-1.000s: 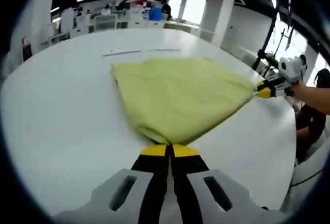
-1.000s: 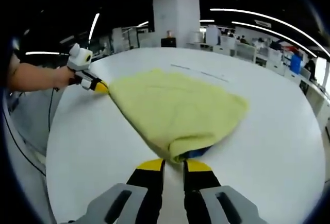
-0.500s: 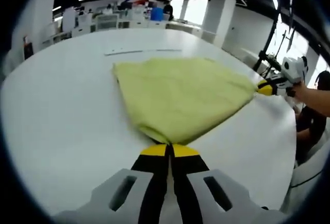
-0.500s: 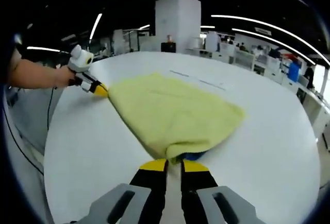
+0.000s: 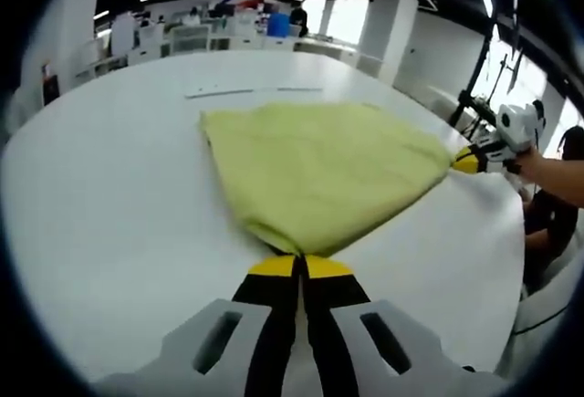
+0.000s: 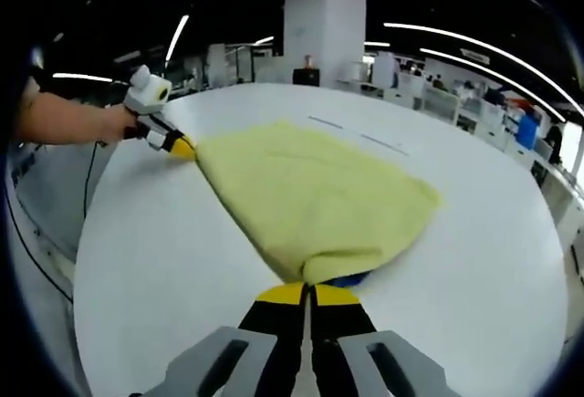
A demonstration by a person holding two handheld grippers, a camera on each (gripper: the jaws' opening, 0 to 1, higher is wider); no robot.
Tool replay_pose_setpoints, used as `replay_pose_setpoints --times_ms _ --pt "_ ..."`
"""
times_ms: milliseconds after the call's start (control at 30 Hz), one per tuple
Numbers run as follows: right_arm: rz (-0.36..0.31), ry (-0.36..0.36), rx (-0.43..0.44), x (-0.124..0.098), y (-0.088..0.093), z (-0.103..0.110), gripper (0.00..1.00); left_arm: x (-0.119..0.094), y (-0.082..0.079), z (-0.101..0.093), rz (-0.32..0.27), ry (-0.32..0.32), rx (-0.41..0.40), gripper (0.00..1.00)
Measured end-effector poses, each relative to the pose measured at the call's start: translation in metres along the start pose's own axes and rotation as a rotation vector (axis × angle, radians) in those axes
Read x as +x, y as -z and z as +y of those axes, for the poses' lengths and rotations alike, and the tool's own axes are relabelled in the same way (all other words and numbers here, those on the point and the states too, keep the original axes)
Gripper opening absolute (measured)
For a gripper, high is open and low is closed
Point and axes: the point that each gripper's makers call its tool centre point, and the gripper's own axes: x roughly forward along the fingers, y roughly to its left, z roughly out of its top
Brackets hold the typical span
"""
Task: Fold the garment on the visible template until the final outline fits inside the template.
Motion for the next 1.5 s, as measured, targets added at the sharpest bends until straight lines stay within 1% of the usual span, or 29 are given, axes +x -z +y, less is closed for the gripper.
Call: replay_pose_setpoints --times_ms 167,367,600,700,800,933,1200,1333,1500 --pt "0.007 0.013 0.008 -0.003 0.002 -0.007 0.00 -0.004 0.001 0.004 0.005 -0.009 0.014 0.00" --pt "0.024 0.037 0.015 -0.008 0.007 -0.018 0.00 -0.012 0.004 0.014 0.012 -0.026 0.022 0.00" --pt "0.030 0.053 0.033 -0.015 0.010 -0.030 0.00 -0.015 0.006 0.017 0.018 -0.027 0.031 0.00" --pt "0.032 0.061 0.042 -0.018 0.011 -0.035 0.00 -0.016 0.006 0.016 0.021 -0.025 0.038 0.00" --pt "0.036 0.064 0.050 -0.020 0.013 -0.036 0.00 -0.016 0.008 0.013 0.029 -0.014 0.053 0.00" --pt "0.054 0.056 0.050 -0.022 0.018 -0.033 0.00 -0.017 0.013 0.008 0.042 0.004 0.066 0.00" --pt "0.065 0.041 0.041 -0.030 0.025 -0.026 0.00 -0.019 0.020 -0.001 0.057 0.037 0.077 0.00" --pt "0.069 0.039 0.032 -0.036 0.030 -0.025 0.00 -0.020 0.020 -0.005 0.059 0.051 0.084 0.00" --pt "0.068 0.040 0.040 -0.046 0.035 -0.025 0.00 -0.018 0.019 -0.015 0.076 0.073 0.115 0.00"
